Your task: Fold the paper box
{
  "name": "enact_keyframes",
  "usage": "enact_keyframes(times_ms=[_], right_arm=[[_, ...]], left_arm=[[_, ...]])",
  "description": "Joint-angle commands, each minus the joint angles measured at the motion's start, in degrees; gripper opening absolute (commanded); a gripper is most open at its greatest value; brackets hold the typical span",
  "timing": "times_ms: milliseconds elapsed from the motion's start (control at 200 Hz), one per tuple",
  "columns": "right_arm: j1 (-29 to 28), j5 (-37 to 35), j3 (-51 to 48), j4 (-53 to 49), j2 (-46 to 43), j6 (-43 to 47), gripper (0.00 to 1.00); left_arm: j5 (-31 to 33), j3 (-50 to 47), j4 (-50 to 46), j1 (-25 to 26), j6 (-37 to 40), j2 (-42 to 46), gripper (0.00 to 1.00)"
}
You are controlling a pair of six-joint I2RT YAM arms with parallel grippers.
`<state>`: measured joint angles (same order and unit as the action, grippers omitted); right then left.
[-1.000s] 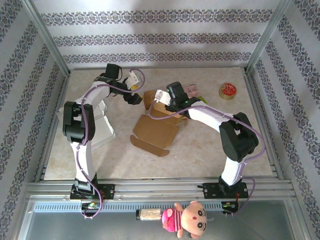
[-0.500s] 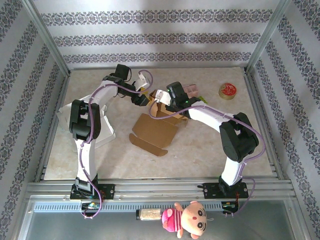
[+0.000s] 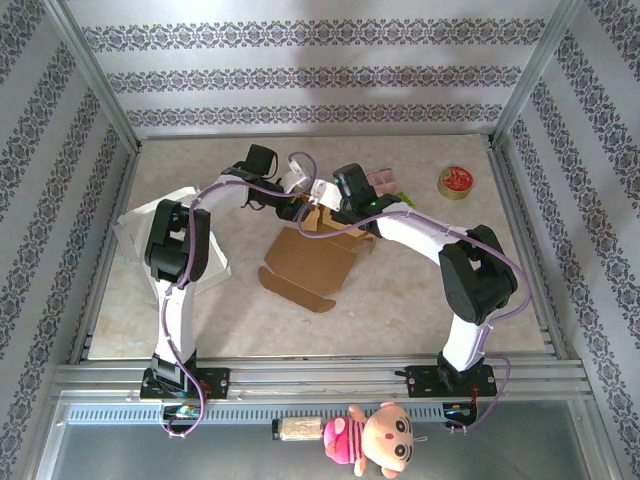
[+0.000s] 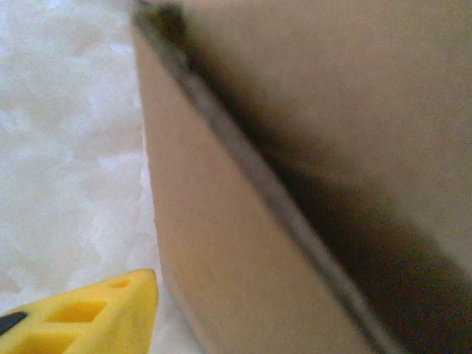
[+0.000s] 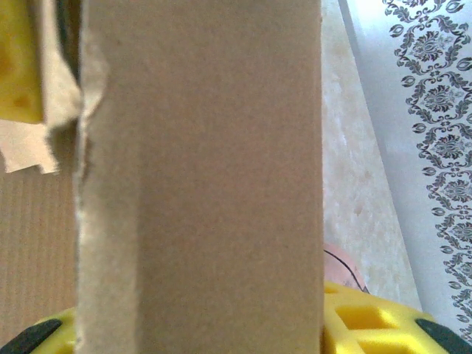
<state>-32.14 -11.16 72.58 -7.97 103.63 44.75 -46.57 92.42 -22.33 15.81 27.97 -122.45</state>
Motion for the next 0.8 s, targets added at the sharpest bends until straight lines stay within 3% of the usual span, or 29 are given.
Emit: enact_keyframes(times_ms=[0,120,265,375,480,575,625,725,795], right_arm=[[-0.99,1.89,-1.03,-2.69,-0.53,-1.09,0.43],[-0.99,1.92,-1.21,-2.58,-0.56,-1.29,0.43],[-1.05,2.02,-1.32,-2.47,-0.45,-1.77,0.43],[-1.08,2.1,-1.21,-2.35,-0.36,-2.03,0.43],[-1.17,2.15,-1.12,-2.27,-0.23,-2.31,0.43],[-1.2,2.12,-1.21,-2.31,-0.26,-2.45,0.43],[-1.16,2.22,-1.3,-2.23,-0.31,-2.43,0.43],[-1.17,2.2,-1.36,-2.18,-0.2,-2.34,0.43],[-1.14,2.23,-1.3,-2.24,-0.1,-2.39,0.43]], left_arm=[[2.56,-0.38,5.57,0.61,-3.97,-0.19,0.48],[6.61,-1.12,8.05,1.04,-7.39,-0.27,0.38],[15.77,-2.91,12.57,2.36,-13.15,0.26,0.15],[20.82,-3.43,15.17,3.73,-18.03,0.16,0.09],[22.96,-3.3,17.01,4.44,-22.81,-0.53,0.1],[22.38,-4.11,19.86,4.69,-25.31,-0.77,0.33],[20.94,-4.94,21.71,4.7,-25.89,-0.73,0.39],[18.32,-5.94,25.32,4.74,-26.87,-0.77,0.39],[16.39,-7.17,28.33,4.74,-26.79,-0.6,0.29]])
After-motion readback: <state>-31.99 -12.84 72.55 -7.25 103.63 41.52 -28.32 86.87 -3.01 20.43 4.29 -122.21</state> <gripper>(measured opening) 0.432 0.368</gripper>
